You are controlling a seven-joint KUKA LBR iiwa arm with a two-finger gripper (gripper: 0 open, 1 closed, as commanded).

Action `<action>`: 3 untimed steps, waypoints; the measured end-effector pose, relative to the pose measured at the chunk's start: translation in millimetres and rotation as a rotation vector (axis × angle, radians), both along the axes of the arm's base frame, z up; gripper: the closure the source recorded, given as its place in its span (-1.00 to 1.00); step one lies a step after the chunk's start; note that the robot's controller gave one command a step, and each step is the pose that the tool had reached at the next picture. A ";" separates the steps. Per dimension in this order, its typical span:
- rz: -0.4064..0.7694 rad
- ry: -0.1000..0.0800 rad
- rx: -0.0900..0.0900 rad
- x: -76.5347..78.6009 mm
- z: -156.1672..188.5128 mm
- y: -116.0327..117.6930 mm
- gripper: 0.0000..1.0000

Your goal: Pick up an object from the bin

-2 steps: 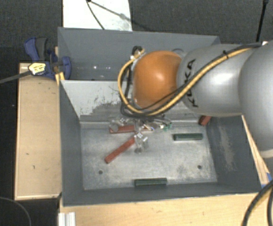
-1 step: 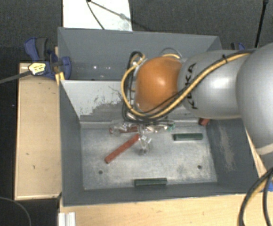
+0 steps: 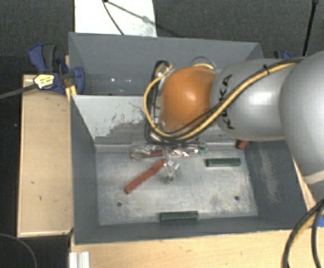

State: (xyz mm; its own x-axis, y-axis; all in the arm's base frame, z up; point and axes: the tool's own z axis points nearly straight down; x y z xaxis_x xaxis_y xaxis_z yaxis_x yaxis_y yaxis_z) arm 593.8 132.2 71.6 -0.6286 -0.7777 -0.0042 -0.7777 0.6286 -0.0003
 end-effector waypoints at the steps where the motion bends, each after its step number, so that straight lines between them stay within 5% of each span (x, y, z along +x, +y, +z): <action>1: -0.003 0.001 0.000 -0.1 -0.1 0.0 1.00; 2: -0.016 -0.008 0.000 2.6 93.9 0.8 1.00; 3: -0.026 -0.004 -0.001 3.9 123.3 1.2 1.00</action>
Offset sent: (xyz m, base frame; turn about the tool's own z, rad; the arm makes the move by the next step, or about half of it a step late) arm 0.0000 0.0000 0.0000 0.0000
